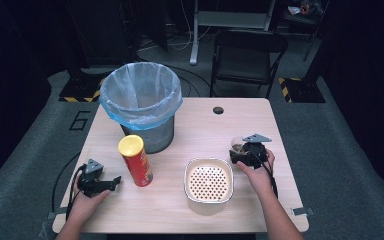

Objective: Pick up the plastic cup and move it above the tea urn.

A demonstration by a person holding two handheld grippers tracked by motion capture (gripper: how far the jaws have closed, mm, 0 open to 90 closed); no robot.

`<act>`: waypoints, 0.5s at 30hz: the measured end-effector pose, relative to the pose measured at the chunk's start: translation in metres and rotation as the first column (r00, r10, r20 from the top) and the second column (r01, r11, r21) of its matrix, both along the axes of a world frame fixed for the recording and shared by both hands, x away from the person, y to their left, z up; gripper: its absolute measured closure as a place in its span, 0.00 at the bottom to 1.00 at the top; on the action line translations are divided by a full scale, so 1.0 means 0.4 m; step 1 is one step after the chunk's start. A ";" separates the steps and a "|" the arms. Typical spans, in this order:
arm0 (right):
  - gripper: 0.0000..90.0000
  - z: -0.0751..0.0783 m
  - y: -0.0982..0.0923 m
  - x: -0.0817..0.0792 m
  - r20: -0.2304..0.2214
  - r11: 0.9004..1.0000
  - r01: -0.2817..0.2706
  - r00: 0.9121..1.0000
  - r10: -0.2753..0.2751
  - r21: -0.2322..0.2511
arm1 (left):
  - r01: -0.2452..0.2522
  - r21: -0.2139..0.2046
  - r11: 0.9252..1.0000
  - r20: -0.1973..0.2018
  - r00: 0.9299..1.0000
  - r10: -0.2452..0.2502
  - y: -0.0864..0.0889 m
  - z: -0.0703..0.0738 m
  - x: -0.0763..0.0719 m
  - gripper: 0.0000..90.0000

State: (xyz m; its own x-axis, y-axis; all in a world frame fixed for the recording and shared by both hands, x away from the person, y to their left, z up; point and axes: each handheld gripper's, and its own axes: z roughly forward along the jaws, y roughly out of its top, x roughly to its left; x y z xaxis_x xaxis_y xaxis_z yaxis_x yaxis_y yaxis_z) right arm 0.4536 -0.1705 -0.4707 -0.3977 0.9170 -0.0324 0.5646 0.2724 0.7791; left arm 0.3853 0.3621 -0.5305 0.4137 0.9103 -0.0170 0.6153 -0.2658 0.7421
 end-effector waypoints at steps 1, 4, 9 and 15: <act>0.22 -0.002 0.005 0.003 0.006 1.000 0.004 1.000 -0.004 0.010 | 0.000 0.000 1.000 0.000 1.000 0.000 0.000 0.000 0.000 0.14; 0.23 -0.007 0.012 0.008 0.017 1.000 -0.011 1.000 0.011 0.011 | 0.000 0.000 1.000 0.000 1.000 0.000 0.000 0.000 0.000 0.14; 0.25 -0.018 0.025 0.020 0.035 1.000 -0.004 0.999 0.004 0.008 | 0.000 0.000 1.000 0.000 1.000 0.000 0.000 0.000 0.000 0.14; 0.27 -0.037 0.037 0.030 0.026 1.000 0.005 1.000 -0.006 0.018 | -0.001 -0.001 1.000 0.000 1.000 0.001 0.000 0.000 0.000 0.14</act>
